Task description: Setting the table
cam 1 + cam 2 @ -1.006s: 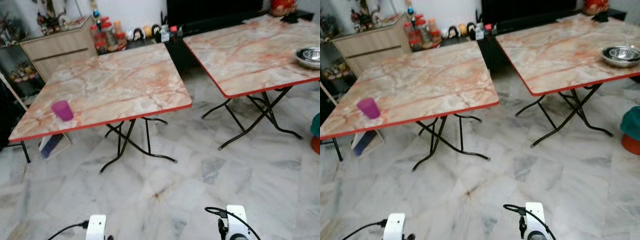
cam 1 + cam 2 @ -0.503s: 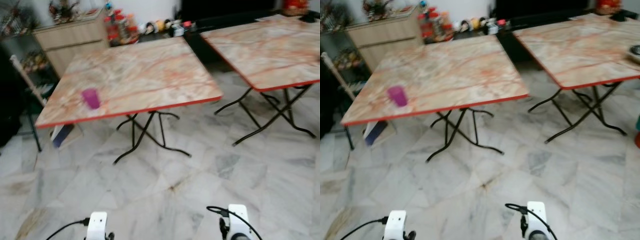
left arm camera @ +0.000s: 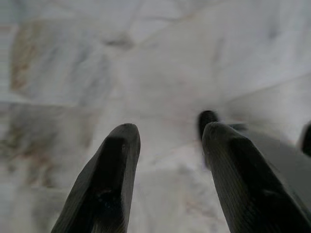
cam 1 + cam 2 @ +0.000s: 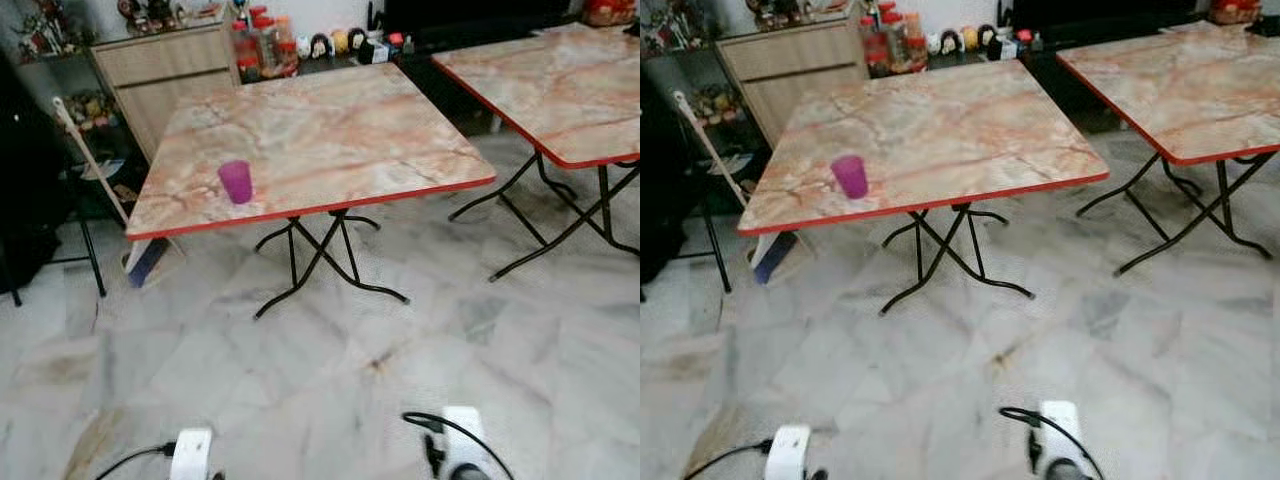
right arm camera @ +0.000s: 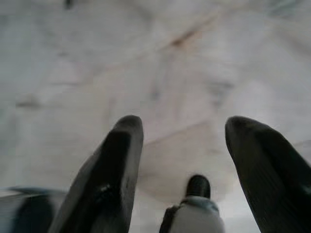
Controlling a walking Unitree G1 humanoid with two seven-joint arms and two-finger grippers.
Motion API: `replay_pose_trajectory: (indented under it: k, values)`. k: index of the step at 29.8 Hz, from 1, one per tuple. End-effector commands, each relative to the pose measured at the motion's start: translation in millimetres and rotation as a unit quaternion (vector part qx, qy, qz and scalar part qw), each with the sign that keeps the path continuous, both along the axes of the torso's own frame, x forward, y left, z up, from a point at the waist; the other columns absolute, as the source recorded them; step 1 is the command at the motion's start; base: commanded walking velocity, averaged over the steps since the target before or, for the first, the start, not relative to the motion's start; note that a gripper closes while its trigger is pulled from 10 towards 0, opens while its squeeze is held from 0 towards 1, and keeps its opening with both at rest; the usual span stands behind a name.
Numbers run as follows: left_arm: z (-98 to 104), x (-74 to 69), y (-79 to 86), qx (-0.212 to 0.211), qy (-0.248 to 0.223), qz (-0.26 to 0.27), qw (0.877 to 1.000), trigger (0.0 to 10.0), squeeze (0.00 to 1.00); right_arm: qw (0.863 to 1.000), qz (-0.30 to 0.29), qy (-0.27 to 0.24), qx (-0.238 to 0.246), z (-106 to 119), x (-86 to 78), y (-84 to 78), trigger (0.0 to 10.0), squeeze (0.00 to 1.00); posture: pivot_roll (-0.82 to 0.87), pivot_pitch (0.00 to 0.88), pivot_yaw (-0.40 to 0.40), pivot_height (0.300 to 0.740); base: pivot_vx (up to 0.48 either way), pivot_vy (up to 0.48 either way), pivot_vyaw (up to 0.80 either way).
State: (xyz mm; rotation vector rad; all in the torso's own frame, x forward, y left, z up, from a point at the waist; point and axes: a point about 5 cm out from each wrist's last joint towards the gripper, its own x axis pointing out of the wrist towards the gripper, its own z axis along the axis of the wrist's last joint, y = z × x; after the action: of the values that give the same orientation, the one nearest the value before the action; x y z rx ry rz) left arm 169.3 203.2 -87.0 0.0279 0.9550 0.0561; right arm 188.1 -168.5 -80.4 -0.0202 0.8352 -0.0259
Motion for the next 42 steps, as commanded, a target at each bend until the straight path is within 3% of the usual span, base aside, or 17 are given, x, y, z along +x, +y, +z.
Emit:
replay_pose_trajectory:
  k: [1,17,26,37,42]
  values:
    - [1.7,5.2,-3.6,-0.001,-0.006,-0.006,1.000,10.0,0.00,1.000,-0.013,0.000,-0.007,1.0,-0.1,-11.8,10.0,0.00,-0.06,0.000,0.112,0.740,0.000,0.000,0.00]
    - [1.2,4.6,-4.5,0.004,-0.002,-0.013,1.000,10.0,0.00,1.000,0.014,-0.002,0.001,1.3,1.1,-6.2,10.0,0.00,-0.06,0.000,0.109,0.740,0.000,0.000,0.00]
    - [1.1,3.4,-1.5,0.010,0.000,-0.014,1.000,10.0,0.00,1.000,0.001,-0.002,0.023,1.6,2.5,-4.3,10.0,0.00,-0.06,0.000,0.106,0.740,0.292,0.000,0.00]
    - [1.3,3.8,-0.9,0.011,0.001,-0.017,1.000,10.0,0.00,0.999,0.046,-0.003,0.015,1.7,2.9,2.2,10.0,0.00,-0.06,0.000,0.108,0.740,0.292,0.000,0.09]
    - [1.6,4.0,-0.1,0.012,0.000,-0.017,1.000,10.0,0.00,0.999,0.024,0.000,0.027,0.6,1.0,1.5,10.0,0.00,-0.06,0.000,0.108,0.740,0.300,0.000,0.12]
